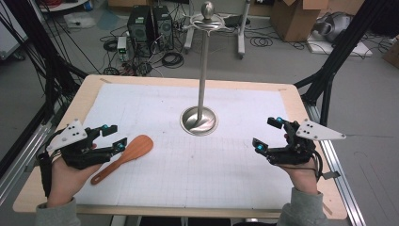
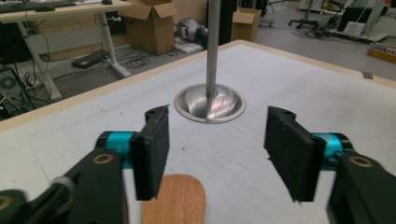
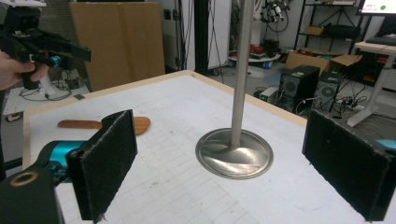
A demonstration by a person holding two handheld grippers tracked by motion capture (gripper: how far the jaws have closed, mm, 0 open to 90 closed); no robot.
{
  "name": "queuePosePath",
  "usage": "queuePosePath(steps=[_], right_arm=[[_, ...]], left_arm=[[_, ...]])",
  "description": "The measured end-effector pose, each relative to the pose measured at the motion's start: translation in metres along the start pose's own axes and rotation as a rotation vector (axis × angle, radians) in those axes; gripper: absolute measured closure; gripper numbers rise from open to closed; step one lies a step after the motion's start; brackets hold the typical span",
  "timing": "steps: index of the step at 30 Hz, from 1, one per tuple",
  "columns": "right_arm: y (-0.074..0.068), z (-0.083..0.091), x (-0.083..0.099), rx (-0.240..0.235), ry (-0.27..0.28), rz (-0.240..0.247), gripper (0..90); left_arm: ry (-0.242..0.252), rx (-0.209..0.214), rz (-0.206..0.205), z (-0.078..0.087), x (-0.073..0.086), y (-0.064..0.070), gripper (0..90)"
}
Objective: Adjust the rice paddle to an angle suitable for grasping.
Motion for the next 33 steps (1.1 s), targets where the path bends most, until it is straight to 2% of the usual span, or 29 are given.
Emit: queuePosePath(steps=[1,3,4,8,13,20,22,24,28,33], right_arm=[[-0.001,-0.002,0.0,-0.002,-0.004,-0.003,8.7],[-0.001,-0.003,-0.001,-0.003,0.0,0.002,8.7],[-0.002,-0.005,-0.001,-0.006,-0.002,0.0,8.7],[-0.004,-0.009,-0.001,-0.014,-0.006,0.005,8.7],[-0.005,-0.013,-0.002,-0.021,-0.009,0.008,8.7],[-0.008,-0.018,-0.002,-0.032,-0.011,0.007,8.7],[-0.008,-0.02,-0.002,-0.034,-0.012,0.009,8.7],[-0.008,-0.02,-0.002,-0.035,-0.012,0.008,8.7],[-0.009,-0.024,-0.002,-0.04,-0.018,0.009,8.7],[-0.009,-0.026,-0.002,-0.042,-0.017,0.011,8.7]], left_arm=[[-0.013,-0.003,0.005,0.001,0.003,-0.001,50.8],[-0.017,-0.006,0.01,0.002,0.005,-0.001,53.3],[-0.024,-0.011,0.012,0.003,0.007,-0.002,59.3],[-0.054,-0.029,0.018,0.007,0.015,-0.005,73.6],[-0.08,-0.035,0.027,0.01,0.025,-0.007,85.8],[-0.128,-0.008,0.053,0.01,0.045,-0.011,88.1],[-0.166,-0.016,0.085,0.011,0.056,-0.015,88.2],[-0.17,-0.008,0.089,0.011,0.059,-0.015,88.5],[-0.183,0.013,0.104,0.01,0.076,-0.017,88.4],[-0.198,0.025,0.105,0.011,0.086,-0.018,88.5]])
Point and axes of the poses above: each handheld gripper's, and its own axes: z roughly backward along the jaws, x roughly out of its underside, y roughly to its right, the point moved 8 cm from there along -z, roughly forward along the jaws, and after that the axes turned 14 degrees about x, right-handed, at the moved point
